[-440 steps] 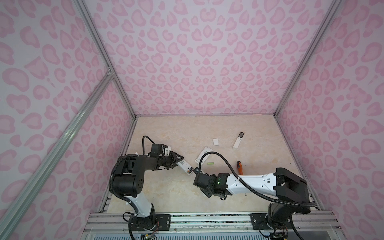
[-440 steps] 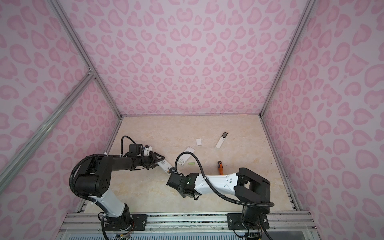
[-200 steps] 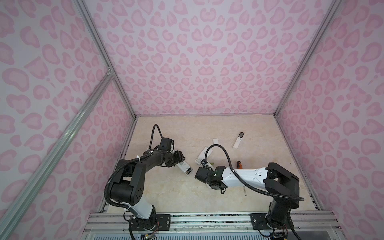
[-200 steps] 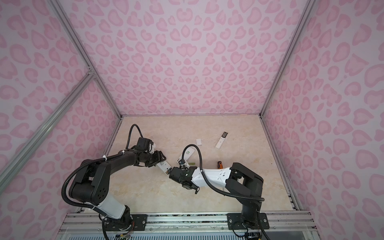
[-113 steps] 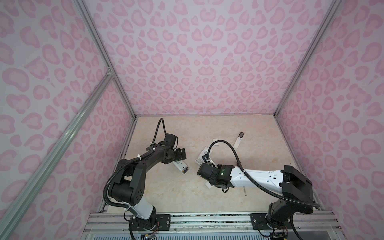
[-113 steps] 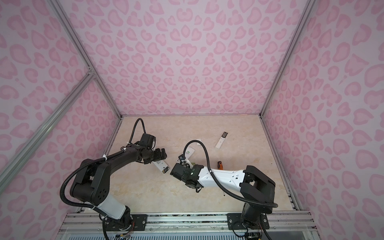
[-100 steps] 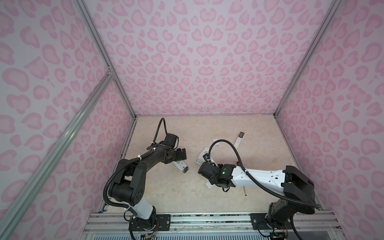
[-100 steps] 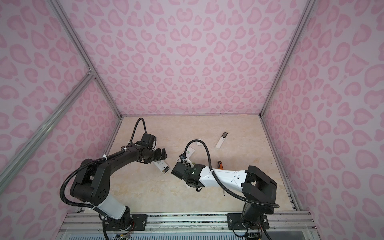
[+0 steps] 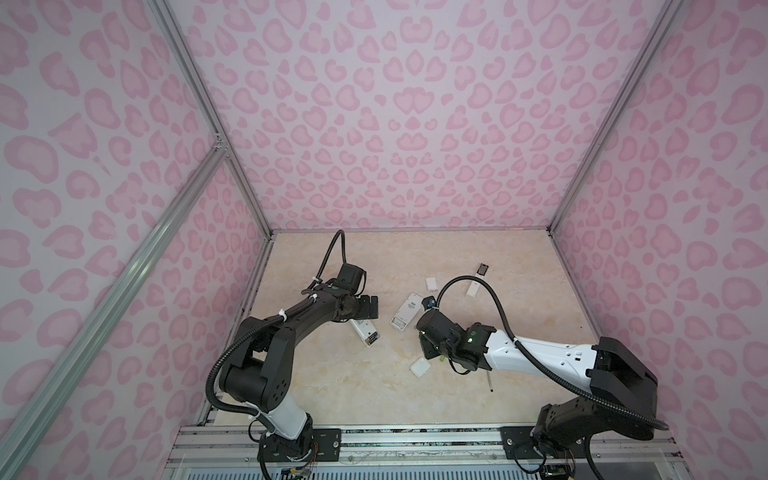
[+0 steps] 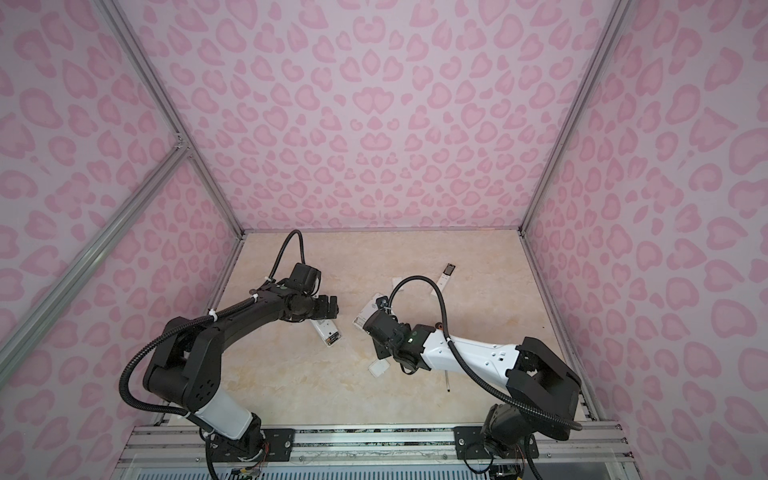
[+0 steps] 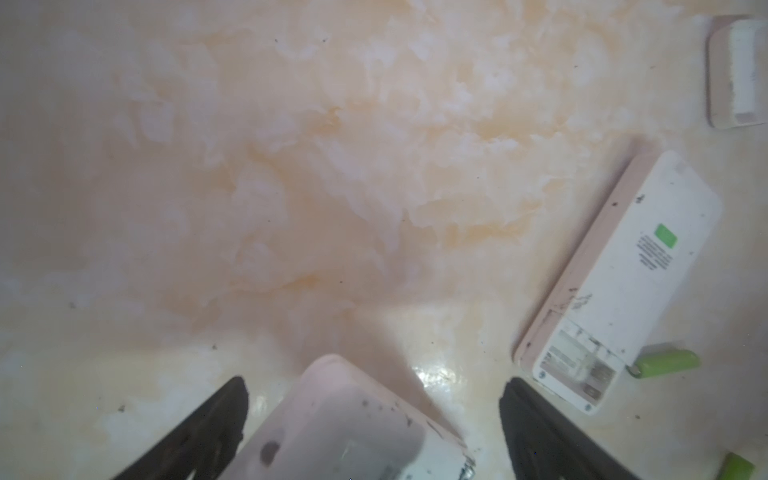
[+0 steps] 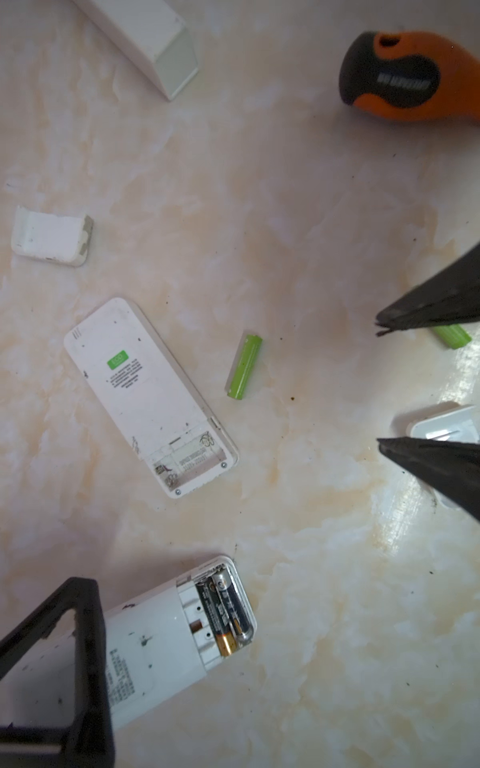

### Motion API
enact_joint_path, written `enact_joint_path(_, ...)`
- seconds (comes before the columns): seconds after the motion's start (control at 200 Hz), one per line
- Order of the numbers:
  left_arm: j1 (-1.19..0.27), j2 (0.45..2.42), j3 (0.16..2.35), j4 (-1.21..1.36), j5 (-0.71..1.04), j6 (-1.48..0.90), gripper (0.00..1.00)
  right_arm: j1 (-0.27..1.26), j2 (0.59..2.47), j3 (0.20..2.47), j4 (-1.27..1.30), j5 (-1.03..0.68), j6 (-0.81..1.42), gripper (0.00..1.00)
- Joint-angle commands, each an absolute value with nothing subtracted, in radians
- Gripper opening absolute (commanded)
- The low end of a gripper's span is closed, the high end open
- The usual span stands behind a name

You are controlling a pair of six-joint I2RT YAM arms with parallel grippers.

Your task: Unload the batteries from the remote control

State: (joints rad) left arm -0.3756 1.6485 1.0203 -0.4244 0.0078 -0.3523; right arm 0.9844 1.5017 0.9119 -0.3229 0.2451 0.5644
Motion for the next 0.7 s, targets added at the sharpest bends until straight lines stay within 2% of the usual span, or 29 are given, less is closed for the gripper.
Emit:
enact_joint_path(0.0, -0.386, 1.662, 1.026, -0.444, -0.054, -0.326, 0.98, 0.977, 1.500, 0.900, -0.293, 0.236, 0.581, 0.44)
enact_joint_path(0.23, -0.403, 1.672, 1.009, -0.376, 0.033, -0.362, 0.98, 0.964, 1.492, 0.877, -0.219, 0.228, 0.587, 0.44)
enact_joint_path(0.395, -0.398, 1.678, 1.025, -0.353, 0.124, -0.406, 0.98, 0.976, 1.503, 0.758, 0.137, 0.116, 0.618, 0.44)
enact_joint_path(0.505, -0.382, 1.693, 1.043, -0.371, 0.165, -0.408, 0.98, 1.036, 1.565, 0.733, 0.350, 0.143, 0.587, 0.44)
enact_joint_path(0.695, -0.306, 1.721, 1.048, -0.388, 0.380, -0.431, 0.98, 1.122, 1.773, 0.774, 0.656, 0.196, 0.457, 0.47)
